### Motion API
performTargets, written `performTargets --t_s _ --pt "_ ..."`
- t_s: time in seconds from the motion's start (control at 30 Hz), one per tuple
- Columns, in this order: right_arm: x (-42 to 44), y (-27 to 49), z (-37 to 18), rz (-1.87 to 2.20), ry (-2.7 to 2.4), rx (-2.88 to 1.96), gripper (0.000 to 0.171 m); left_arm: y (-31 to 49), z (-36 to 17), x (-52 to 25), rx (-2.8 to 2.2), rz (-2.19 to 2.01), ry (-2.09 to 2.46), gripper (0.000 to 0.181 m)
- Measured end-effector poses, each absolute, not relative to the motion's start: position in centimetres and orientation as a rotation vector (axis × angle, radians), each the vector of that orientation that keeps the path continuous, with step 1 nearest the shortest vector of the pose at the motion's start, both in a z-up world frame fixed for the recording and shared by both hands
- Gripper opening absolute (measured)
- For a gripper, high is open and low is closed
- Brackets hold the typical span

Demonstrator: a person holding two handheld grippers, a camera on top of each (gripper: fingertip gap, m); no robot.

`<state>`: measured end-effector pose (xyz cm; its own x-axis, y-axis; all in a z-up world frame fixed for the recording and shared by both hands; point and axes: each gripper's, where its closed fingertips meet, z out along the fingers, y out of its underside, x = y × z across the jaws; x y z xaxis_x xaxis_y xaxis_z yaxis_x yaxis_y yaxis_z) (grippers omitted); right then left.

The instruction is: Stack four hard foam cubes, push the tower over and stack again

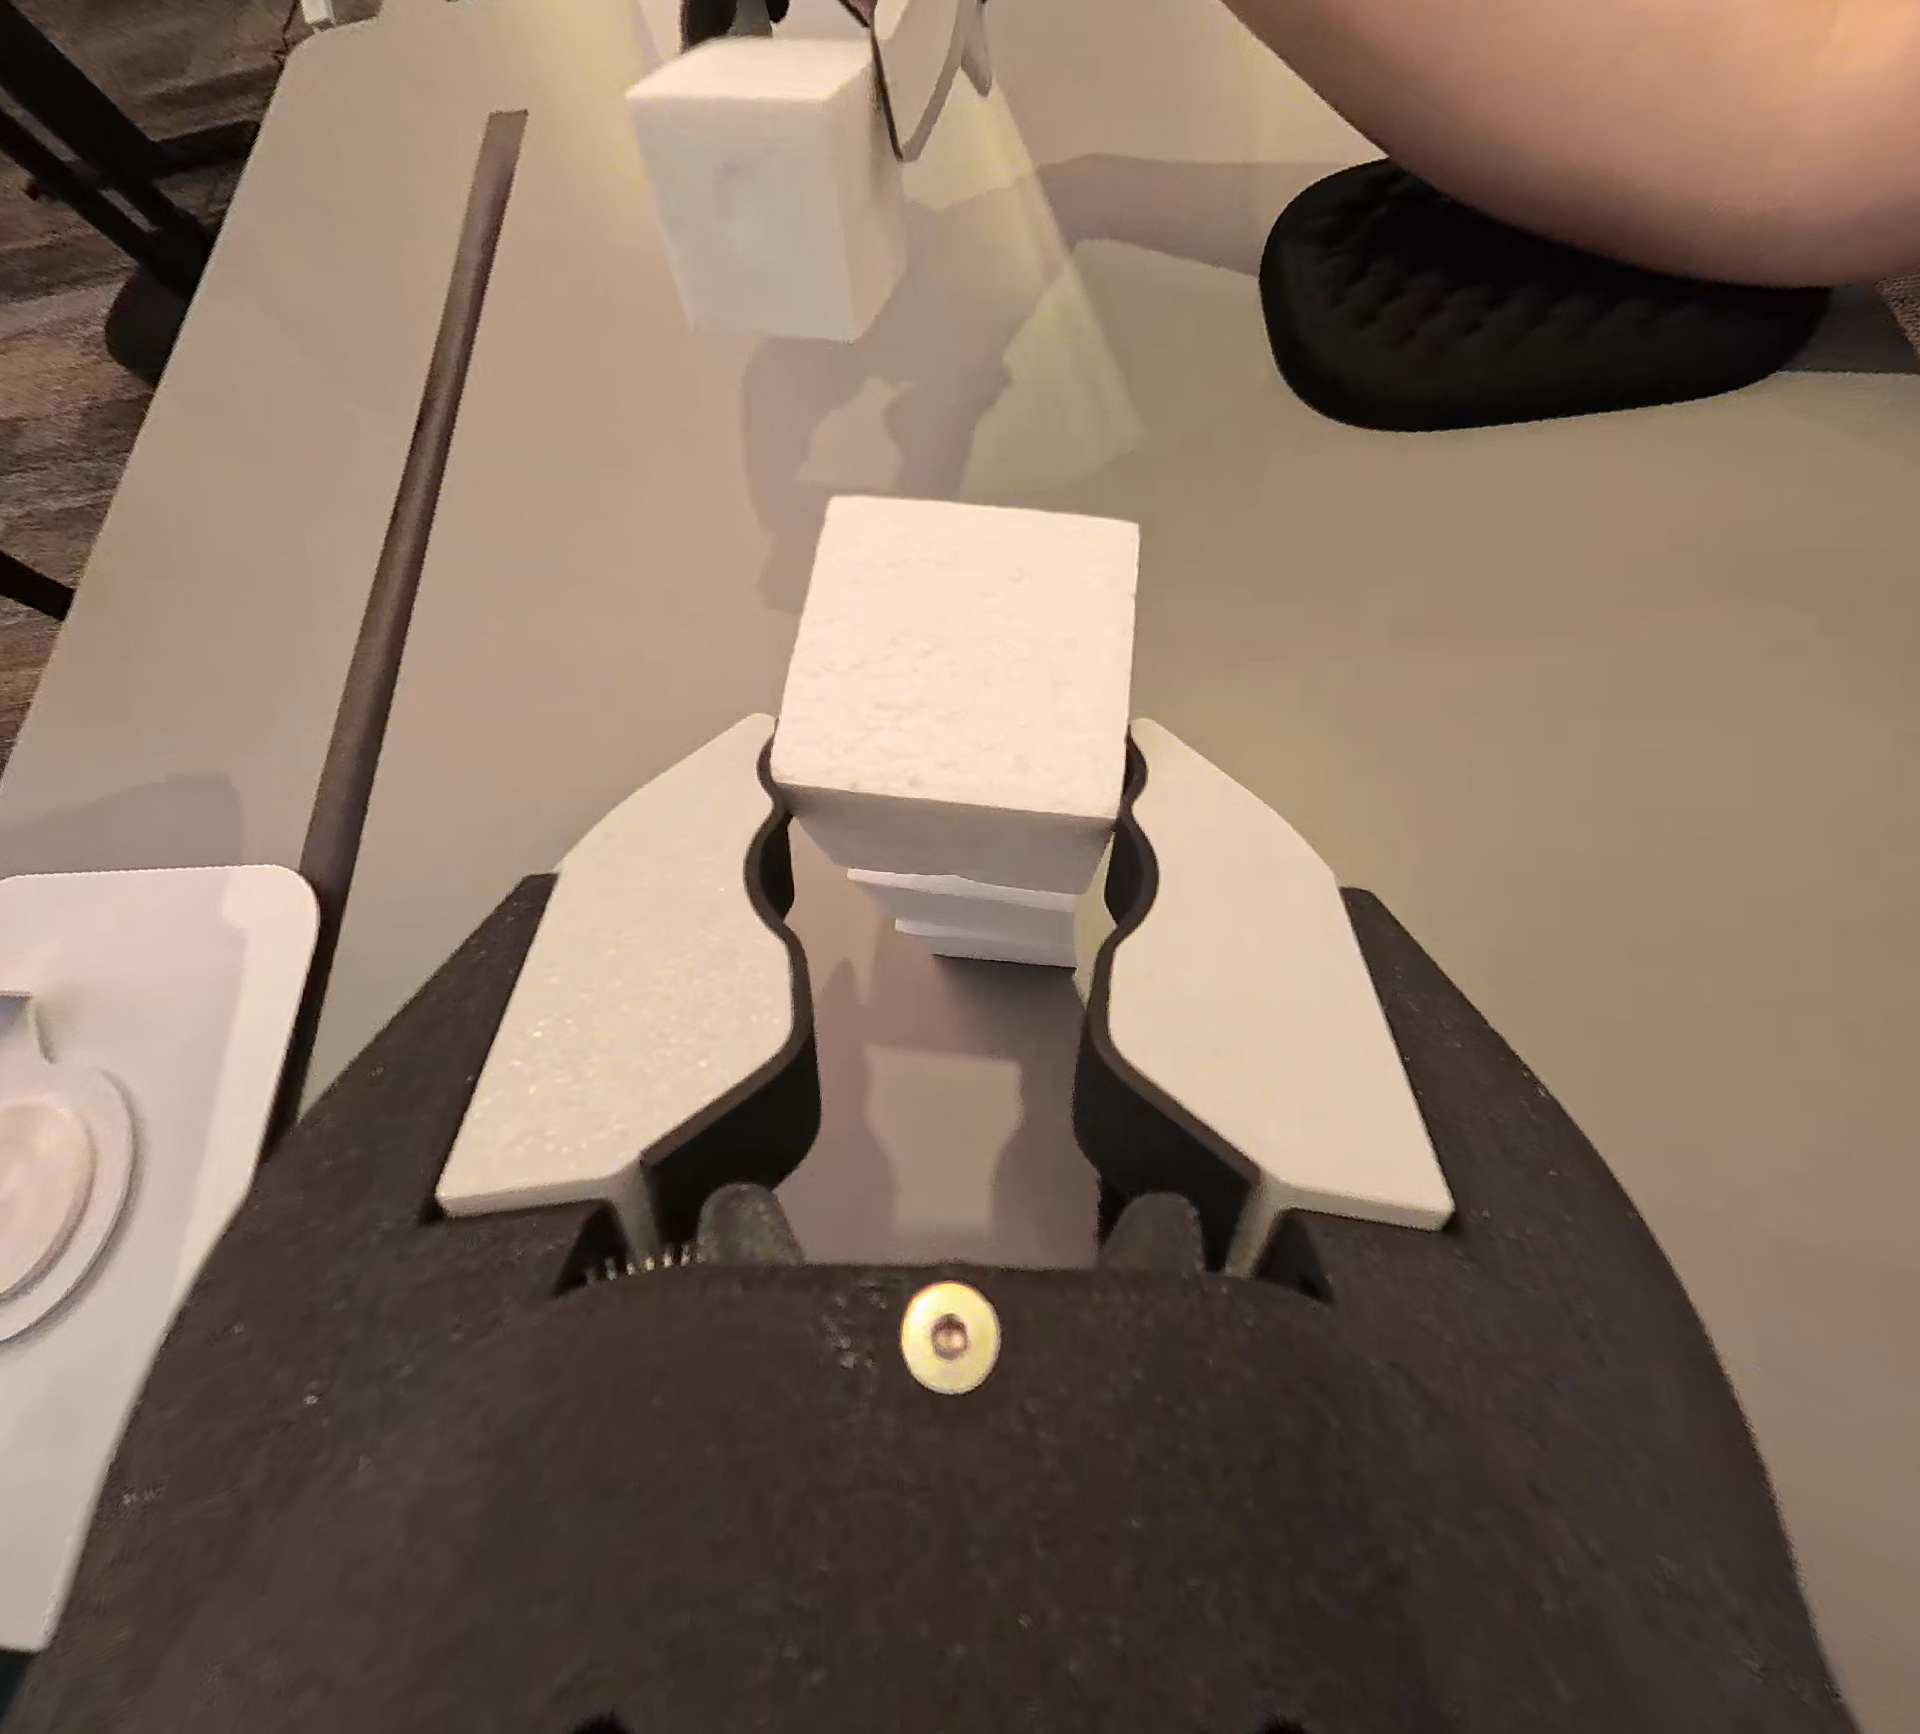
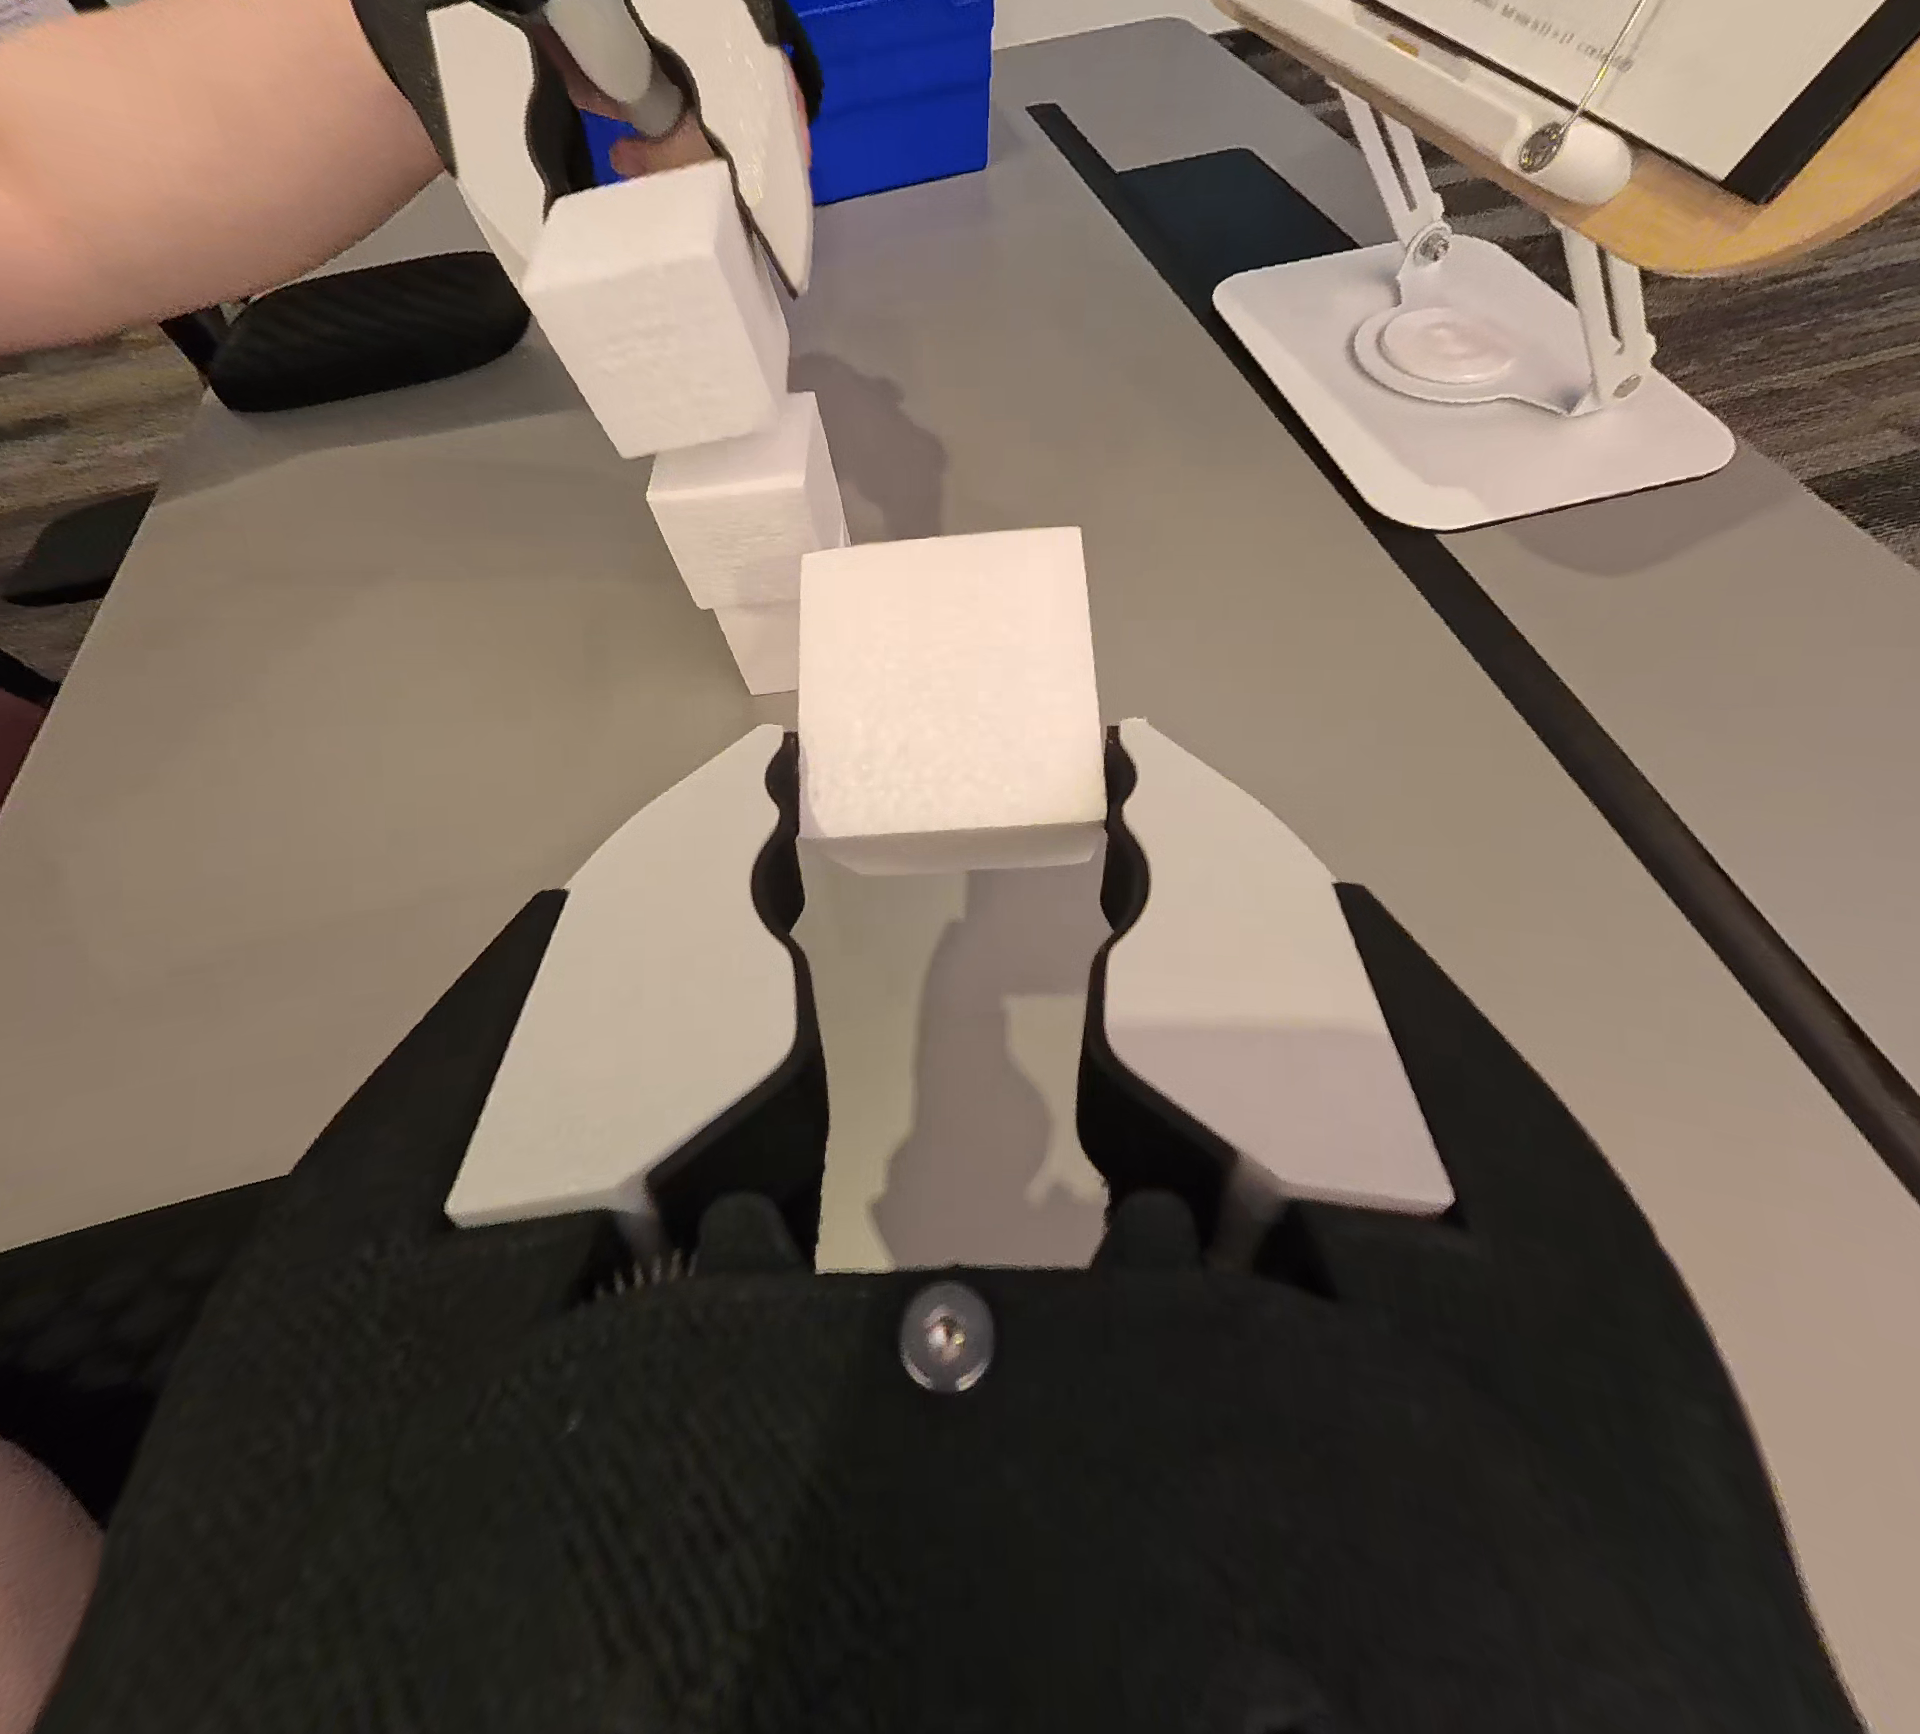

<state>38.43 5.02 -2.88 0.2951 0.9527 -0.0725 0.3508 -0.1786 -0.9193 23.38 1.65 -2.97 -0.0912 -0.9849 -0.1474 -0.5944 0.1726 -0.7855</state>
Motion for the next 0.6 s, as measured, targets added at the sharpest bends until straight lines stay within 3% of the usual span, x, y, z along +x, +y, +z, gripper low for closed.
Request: performTargets --t_s 0.3,0.47,0.6 --pt "37.5 3.8 0.9 0.836 -1.216 -1.592 0.056 1.7 -4.5 23.6 -1.503 -0.799 1.793 0.061" --pt "35.0 3.7 4.8 0.720 -1.183 -1.574 0.056 2.0 -4.0 22.8 -1.556 -0.790 1.722 0.095" --pt "30.2 2.4 6.7 0.843 -1.171 -1.623 0.056 1.6 -2.6 20.7 -1.551 -0.802 1.629 0.098"
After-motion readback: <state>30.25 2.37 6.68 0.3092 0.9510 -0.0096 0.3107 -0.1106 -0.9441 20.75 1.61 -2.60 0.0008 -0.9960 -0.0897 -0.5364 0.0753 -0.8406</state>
